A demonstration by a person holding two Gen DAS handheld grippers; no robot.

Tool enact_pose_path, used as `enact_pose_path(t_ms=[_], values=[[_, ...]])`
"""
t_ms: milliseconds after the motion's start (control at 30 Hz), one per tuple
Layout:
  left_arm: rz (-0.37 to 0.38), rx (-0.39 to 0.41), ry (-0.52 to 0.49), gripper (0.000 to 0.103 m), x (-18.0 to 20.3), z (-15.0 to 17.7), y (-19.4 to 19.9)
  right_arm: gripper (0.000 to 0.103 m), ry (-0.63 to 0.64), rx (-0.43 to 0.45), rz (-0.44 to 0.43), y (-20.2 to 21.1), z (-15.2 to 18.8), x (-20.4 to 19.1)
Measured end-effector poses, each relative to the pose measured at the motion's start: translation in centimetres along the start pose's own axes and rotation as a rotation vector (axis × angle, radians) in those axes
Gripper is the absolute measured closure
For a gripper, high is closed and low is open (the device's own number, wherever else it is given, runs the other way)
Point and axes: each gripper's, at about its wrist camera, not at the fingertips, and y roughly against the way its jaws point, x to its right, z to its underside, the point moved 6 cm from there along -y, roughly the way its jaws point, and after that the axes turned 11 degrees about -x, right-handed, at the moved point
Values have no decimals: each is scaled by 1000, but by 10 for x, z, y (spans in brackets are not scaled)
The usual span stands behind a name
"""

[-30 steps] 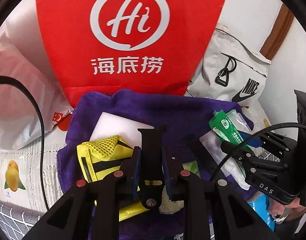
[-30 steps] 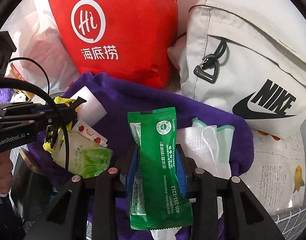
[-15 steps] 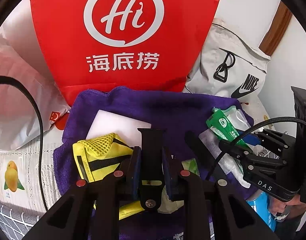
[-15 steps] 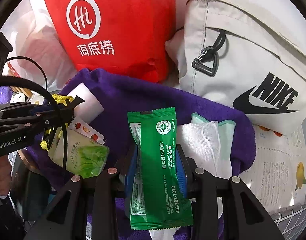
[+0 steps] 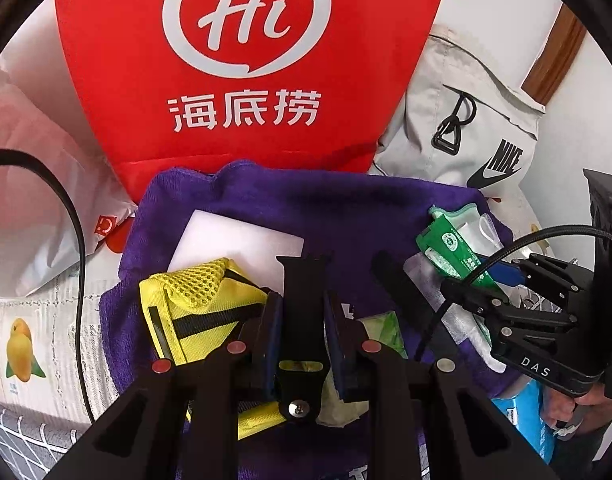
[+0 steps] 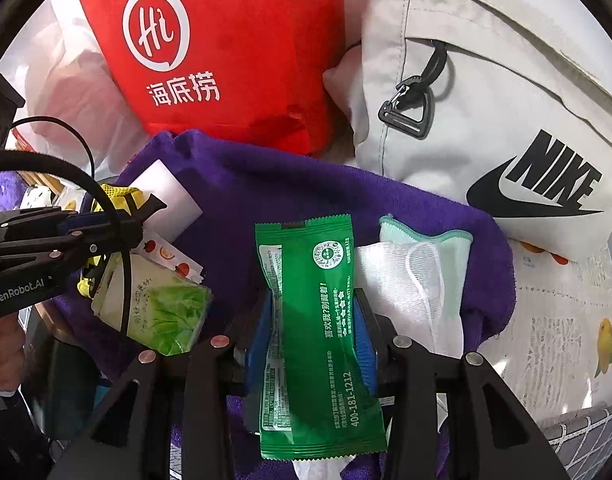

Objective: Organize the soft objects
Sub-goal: 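Open the right tool releasing the green packet while the left tool releases the strap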

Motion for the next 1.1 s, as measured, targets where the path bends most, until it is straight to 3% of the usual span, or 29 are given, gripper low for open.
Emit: enact_pose_path(t_ms=[100,167,367,433,700,1100], values=[[5,-6,2,81,0,0,0,52,4,-9,-11,-2,0,-1],[11,-12,1,75,1,1,0,42,10,-18,-20,-3,0,-3],[-22,9,-5,53,3,1,9,23,24,-9,0,0,-1,-7],[-48,26,-12,41,4,1,14,19,26,-7,9,3,-1,-9],[-99,46,-20,24,10,4,32,16,8,-27,19,11,0,-5],[-178,-53,4,13,14,17,42,10,-2,-63,80,19,3,-11]])
